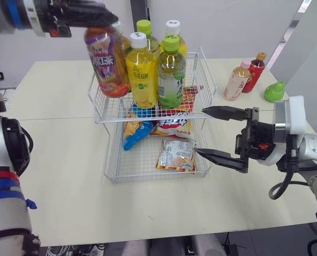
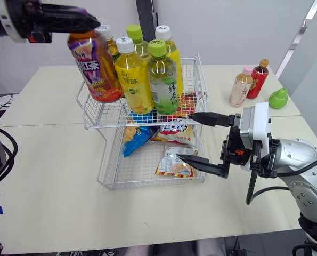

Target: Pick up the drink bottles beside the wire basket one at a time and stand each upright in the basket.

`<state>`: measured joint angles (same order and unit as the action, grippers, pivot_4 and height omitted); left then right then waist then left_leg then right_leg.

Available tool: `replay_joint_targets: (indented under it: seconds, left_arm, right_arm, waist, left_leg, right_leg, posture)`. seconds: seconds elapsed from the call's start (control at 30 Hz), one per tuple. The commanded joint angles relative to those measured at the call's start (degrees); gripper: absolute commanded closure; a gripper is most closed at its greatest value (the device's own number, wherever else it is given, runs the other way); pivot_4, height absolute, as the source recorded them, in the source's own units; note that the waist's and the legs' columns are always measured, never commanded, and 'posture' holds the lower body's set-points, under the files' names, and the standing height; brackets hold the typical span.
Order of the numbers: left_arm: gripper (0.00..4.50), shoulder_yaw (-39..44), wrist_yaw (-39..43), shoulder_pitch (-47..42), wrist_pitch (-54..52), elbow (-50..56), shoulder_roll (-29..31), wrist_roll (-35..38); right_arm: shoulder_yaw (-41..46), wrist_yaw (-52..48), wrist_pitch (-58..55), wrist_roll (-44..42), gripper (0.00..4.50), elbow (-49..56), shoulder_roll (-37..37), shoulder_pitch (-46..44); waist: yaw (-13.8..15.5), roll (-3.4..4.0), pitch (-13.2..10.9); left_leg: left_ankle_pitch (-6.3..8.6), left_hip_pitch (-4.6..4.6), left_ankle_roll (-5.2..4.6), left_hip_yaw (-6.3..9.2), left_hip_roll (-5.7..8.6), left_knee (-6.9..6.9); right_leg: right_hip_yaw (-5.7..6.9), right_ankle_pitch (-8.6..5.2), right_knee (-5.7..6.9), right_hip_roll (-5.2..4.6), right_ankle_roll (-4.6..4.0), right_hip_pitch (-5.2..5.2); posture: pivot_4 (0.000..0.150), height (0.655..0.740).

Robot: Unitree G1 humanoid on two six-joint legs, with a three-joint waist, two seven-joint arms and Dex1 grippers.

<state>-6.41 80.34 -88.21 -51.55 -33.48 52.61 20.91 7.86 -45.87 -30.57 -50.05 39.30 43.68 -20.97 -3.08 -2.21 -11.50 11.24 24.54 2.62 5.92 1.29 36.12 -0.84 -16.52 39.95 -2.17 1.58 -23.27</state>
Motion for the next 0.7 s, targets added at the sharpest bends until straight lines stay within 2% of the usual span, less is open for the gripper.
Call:
replay_joint_targets:
  seconds: [0.03, 0.33, 0.4, 0.53, 0.67, 0.7]
  left_arm:
    - [3.14, 3.4, -1.3, 0.9, 1.2, 4.5, -0.4, 1.3]
    - [3.14, 4.4, -1.3, 9.5, 2.5, 11.7, -0.8, 2.4]
    - [2.42, 4.0, 0.0, 10.4, 3.5, 12.2, -0.5, 2.5]
    - [1.35, 4.9, -0.5, 11.0, 4.3, 11.7, -0.6, 2.6]
    - [0.07, 5.7, -0.9, 10.9, 4.4, 11.1, -0.2, 2.7]
    - [0.03, 5.9, -0.9, 10.8, 4.5, 10.9, 0.0, 2.6]
  right_arm:
    - [1.5, 0.9, 1.3, 0.4, 0.0, 1.5, -0.1, -0.5]
    - [1.7, 1.0, 1.3, 0.6, 0.0, 1.1, 0.2, -0.9]
    - [1.7, 1.1, 1.4, 0.7, 0.0, 1.0, 0.2, -1.0]
    - [1.9, 1.6, 1.8, 1.3, 0.0, 1.0, -0.2, -1.0]
    - [1.9, 2.0, 2.3, 2.0, 0.0, 0.9, -0.5, -0.9]
    - [1.9, 2.0, 2.4, 2.1, 0.0, 0.8, -0.5, -0.8]
  waist:
    - [0.0, 0.0, 0.0]
    - [0.3, 0.0, 0.0]
    - [0.3, 0.01, 0.0]
    - [0.3, 0.01, 0.0]
    - [0.3, 0.01, 0.0]
    - [0.2, 0.01, 0.0]
  left_leg:
    - [0.0, 0.01, 0.0, 0.01, 0.0, 0.02]
    - [0.0, 0.01, 0.0, 0.01, 0.02, 0.05]
    - [0.0, 0.0, 0.0, -0.03, 0.03, 0.05]
    - [-0.01, -0.01, 0.0, -0.01, 0.03, 0.07]
    - [0.0, -0.01, 0.0, -0.01, 0.03, 0.06]
    - [0.0, -0.01, 0.0, -0.01, 0.03, 0.06]
  right_leg:
    - [0.01, 0.0, 0.01, 0.0, 0.0, 0.0]
    - [0.0, 0.01, 0.02, -0.02, -0.01, 0.01]
    - [-0.02, 0.01, 0.02, -0.03, -0.01, 0.03]
    - [-0.01, 0.01, 0.03, -0.02, -0.01, 0.03]
    - [0.0, 0.01, 0.03, -0.02, -0.01, 0.03]
    - [-0.01, 0.01, 0.03, -0.02, -0.01, 0.03]
  posture:
    - [0.15, 0.74]
    - [0.15, 0.74]
    - [0.15, 0.74]
    - [0.15, 0.74]
    - [0.15, 0.74]
    - [0.15, 0.74]
